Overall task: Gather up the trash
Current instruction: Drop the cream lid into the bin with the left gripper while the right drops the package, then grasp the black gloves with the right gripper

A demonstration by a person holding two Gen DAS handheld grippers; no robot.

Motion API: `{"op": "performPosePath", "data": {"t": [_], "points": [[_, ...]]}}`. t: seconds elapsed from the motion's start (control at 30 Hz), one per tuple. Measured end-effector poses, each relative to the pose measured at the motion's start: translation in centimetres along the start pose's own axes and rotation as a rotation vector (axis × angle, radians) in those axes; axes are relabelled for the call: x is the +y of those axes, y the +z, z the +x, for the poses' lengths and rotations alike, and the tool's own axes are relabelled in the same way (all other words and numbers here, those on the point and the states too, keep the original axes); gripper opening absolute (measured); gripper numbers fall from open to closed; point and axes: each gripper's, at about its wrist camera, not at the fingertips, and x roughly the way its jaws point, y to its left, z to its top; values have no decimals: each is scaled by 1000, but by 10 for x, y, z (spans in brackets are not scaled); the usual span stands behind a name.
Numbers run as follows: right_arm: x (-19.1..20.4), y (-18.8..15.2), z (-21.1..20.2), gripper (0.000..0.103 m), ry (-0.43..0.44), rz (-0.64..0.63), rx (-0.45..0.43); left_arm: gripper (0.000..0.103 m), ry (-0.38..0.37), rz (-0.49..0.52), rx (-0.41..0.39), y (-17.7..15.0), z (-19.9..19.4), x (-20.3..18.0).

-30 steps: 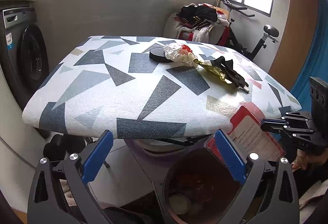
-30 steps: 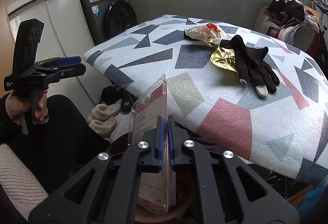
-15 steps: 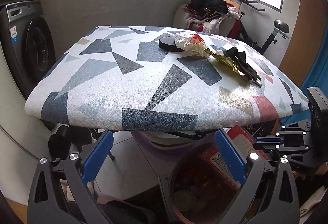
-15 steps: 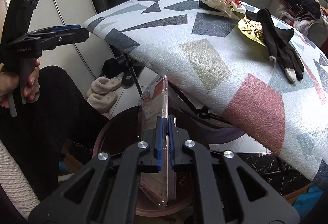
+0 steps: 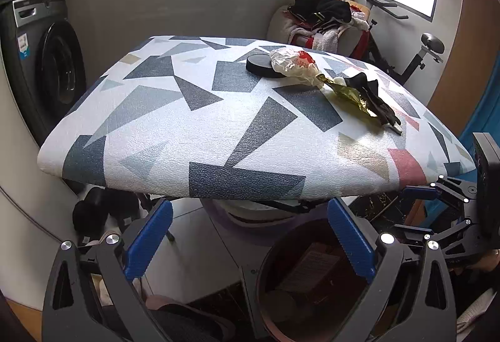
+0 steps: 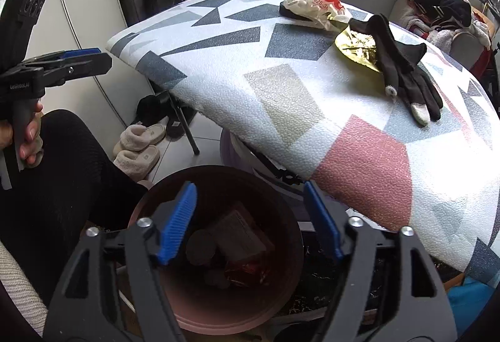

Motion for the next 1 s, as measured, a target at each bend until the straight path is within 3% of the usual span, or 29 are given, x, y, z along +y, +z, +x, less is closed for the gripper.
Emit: {"op": "performPosePath", "data": {"t": [0.07,0.23,0.5,0.67,0.9,1.0], "points": [[-3,1,-5,92,-15,13,-26,97,0,1,0,0,0,0],[-13,3,-13,97,-65,53,-67,97,1,1,0,0,0,0],[-27,6,-17,97,-101,112,-94,97,2,0,3,-1,1,2],[-31,8,-20,97,-172,134,-112,97,1,-7,4,0,2,3],[-58,20,-37,97,-124,171,-189,97,-11,-50,-19,9,-2,13],[-79,32,-41,97,-147,210,-214,97,-31,-64,-35,16,-2,17]]}}
